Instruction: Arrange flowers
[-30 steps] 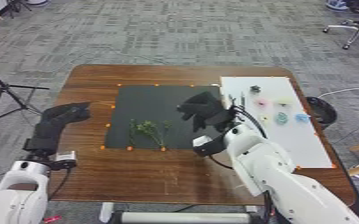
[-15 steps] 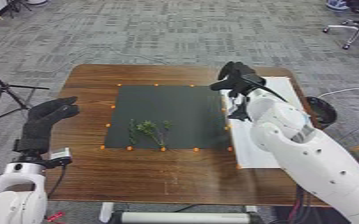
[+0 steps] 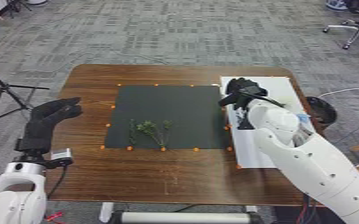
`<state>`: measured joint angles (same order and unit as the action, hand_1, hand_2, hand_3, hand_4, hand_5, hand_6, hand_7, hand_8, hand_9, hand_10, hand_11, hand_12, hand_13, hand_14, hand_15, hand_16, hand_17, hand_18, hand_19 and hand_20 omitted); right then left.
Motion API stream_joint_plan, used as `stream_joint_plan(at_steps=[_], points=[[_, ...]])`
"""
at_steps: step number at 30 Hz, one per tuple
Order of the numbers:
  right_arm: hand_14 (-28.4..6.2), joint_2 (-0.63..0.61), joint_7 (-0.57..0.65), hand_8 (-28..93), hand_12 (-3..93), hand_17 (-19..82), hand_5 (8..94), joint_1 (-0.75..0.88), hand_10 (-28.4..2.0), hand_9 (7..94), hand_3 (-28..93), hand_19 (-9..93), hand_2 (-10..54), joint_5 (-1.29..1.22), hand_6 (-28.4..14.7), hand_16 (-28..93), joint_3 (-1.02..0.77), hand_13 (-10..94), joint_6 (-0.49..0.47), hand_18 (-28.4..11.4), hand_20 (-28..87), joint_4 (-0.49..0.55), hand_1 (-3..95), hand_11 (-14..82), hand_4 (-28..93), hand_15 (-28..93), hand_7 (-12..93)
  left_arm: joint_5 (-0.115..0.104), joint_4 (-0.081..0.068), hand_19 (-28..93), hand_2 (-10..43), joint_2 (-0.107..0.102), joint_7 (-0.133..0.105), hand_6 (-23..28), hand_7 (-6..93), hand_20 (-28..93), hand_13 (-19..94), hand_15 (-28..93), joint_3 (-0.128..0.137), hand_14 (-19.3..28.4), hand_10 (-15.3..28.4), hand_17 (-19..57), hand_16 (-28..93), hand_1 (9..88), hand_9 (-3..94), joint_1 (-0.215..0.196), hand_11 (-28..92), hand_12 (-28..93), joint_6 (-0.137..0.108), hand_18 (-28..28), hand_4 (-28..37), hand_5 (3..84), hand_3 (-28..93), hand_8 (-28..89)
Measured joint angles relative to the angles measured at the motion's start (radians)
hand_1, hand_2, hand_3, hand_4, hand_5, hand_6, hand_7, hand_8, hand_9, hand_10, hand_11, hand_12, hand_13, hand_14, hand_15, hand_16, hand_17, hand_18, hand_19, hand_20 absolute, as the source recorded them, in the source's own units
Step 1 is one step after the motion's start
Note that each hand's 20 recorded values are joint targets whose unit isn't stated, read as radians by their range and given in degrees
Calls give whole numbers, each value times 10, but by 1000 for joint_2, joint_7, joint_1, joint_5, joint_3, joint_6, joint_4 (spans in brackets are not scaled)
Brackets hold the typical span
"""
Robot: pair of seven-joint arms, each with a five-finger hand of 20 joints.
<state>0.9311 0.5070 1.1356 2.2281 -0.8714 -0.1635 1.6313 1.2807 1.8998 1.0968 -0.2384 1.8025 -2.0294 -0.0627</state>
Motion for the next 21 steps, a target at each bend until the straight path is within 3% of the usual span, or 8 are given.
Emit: stream_joint_plan(at_steps=[11, 21], points=[[-62, 3, 17, -32, 247, 582, 514, 22, -190, 515, 598, 932, -95, 71, -25, 306, -18, 836, -6, -142, 413, -46, 346, 119, -97, 575, 206, 1, 5, 184, -15, 9, 5, 15, 167, 232, 434, 337, 1, 190, 143, 94, 7, 322, 528, -4, 259, 155, 11, 146, -219, 534, 653, -73], [-56, 31, 50, -32, 249, 597, 601, 46, -170, 666, 595, 932, -95, -23, -52, 309, -52, 860, -5, -142, 455, -62, 400, 196, -94, 581, 213, 1, 5, 184, -12, 17, 6, 18, 165, 231, 434, 336, 0, 191, 144, 94, 7, 320, 529, -3, 259, 154, 15, 146, -221, 537, 655, -71]])
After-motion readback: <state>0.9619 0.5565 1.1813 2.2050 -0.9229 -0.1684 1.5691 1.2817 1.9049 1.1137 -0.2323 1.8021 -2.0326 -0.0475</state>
